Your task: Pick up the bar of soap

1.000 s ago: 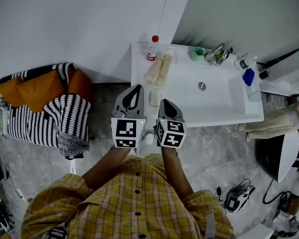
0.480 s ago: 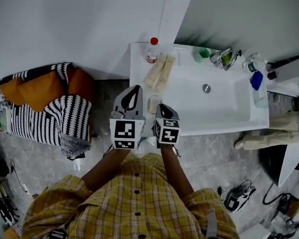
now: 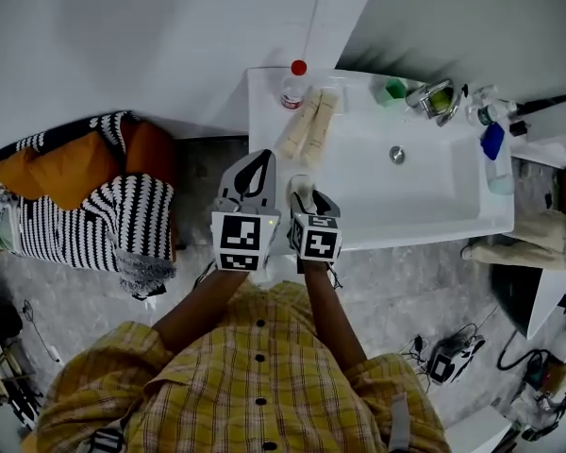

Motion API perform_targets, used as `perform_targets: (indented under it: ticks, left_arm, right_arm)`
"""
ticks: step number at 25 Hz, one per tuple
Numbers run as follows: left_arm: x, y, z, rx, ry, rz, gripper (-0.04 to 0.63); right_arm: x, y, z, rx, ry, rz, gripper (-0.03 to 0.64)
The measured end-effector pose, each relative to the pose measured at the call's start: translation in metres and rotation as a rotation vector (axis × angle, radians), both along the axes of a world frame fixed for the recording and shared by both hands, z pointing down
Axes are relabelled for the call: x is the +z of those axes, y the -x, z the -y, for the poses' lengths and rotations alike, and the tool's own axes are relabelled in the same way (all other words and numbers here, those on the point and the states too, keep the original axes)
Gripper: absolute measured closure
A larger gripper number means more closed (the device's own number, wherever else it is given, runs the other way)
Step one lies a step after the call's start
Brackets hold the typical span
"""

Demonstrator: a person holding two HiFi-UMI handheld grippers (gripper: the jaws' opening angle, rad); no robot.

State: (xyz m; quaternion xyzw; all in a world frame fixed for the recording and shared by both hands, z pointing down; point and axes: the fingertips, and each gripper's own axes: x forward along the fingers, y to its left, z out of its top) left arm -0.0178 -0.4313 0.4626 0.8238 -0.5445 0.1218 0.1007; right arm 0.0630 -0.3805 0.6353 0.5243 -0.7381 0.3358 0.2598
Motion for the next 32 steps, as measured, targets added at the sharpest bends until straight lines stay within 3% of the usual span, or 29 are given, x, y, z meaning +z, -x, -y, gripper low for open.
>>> perform_targets:
  ticks: [32]
  left_arm:
    - [0.012, 0.014, 0.023, 0.060, 0.027, -0.020, 0.584]
  right_arm:
    - [0.042, 0.007, 0.017, 0.109, 0.161, -0.113, 0.410]
